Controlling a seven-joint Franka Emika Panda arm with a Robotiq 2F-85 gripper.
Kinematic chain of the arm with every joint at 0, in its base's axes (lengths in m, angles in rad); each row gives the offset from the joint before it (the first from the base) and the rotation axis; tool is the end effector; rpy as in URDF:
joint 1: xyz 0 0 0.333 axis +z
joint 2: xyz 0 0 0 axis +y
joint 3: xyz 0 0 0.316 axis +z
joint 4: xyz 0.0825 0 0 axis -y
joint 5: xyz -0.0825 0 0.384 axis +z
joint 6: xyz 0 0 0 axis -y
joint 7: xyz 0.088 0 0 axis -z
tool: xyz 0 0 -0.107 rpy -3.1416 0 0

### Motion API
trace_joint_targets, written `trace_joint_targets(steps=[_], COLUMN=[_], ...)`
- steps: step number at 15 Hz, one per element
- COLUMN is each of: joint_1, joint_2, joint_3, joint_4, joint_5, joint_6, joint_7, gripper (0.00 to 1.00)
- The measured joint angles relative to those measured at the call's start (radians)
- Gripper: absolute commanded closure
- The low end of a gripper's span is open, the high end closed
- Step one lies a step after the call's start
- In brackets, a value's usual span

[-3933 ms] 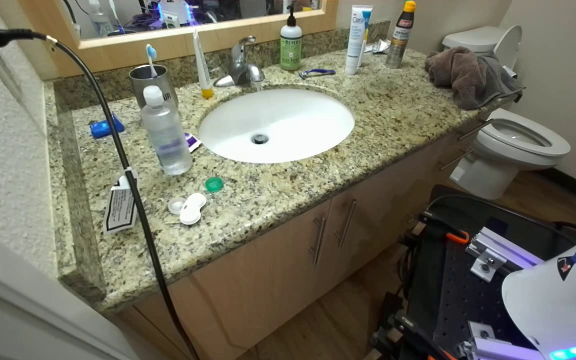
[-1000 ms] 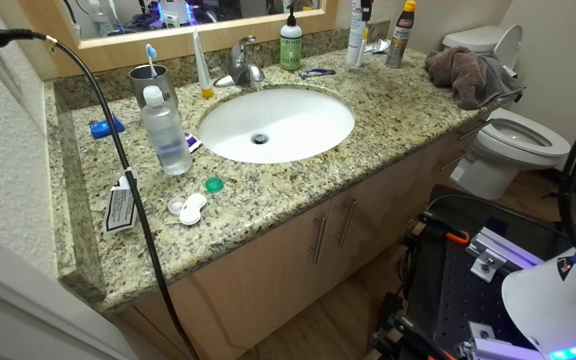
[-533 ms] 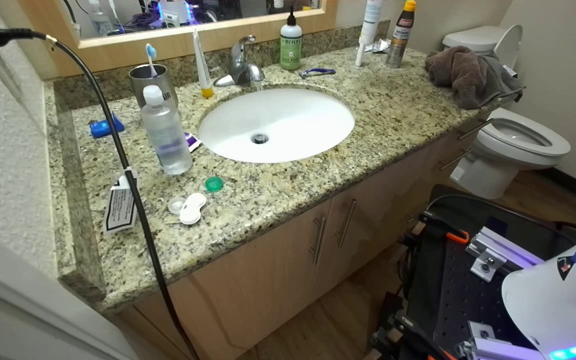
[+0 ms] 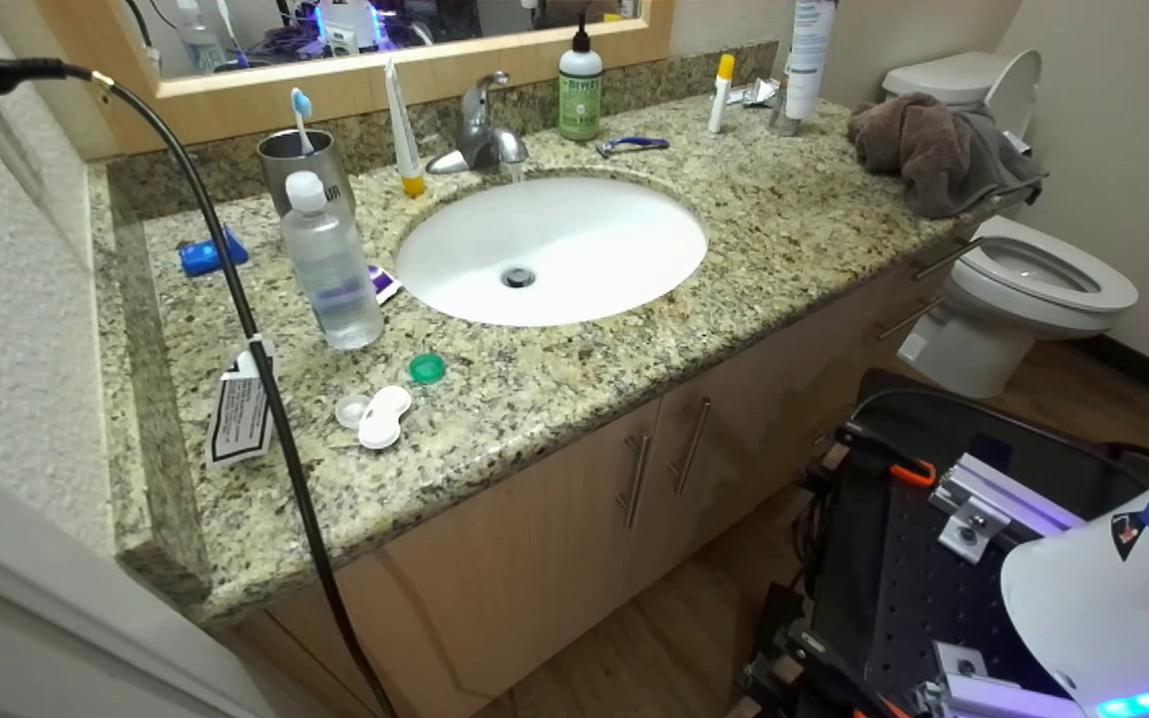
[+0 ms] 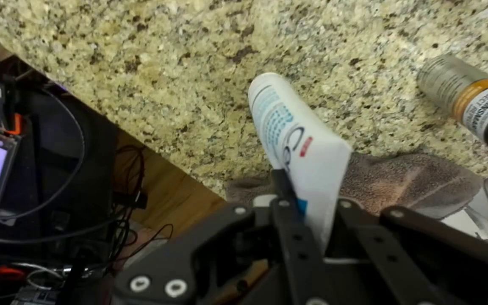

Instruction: Pick up the toothpaste from the countertop and move it forward

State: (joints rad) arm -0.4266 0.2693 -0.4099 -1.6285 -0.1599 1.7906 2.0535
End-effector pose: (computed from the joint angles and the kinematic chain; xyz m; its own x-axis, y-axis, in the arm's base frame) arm 0.4272 -0.4595 0.4698 -0.9211 -0.2816 0.2690 -0.3022 0.9525 -0.0376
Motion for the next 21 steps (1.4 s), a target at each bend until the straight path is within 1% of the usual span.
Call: trace_joint_targets(steps=[5, 8, 10, 13, 16, 19, 21], joint_1=[0.091, 0.117, 0.118, 0.114, 0.107, 0.088, 0.066], joint_2=[-0.188, -0.290, -0.329, -0.344, -0.348, -0.394, -0.437], joint_3=[0.016, 0.043, 0.049, 0.046, 0.041, 0.035, 0.034], joint_4=[-0.235, -0.365, -0.429, -0.501, -0.539, -0.581, -0.615], joint_5=[-0.148, -0.157, -0.111, -0.010, 0.079, 0.089, 0.076], joint_6=[0.073, 0.145, 0.198, 0.297, 0.312, 0.309, 0.308], joint_7=[-0.015, -0.054, -0.120, -0.263, -0.391, -0.463, -0.483], gripper=[0.96, 0.96, 0.96, 0.96, 0.96, 0.96, 0.96])
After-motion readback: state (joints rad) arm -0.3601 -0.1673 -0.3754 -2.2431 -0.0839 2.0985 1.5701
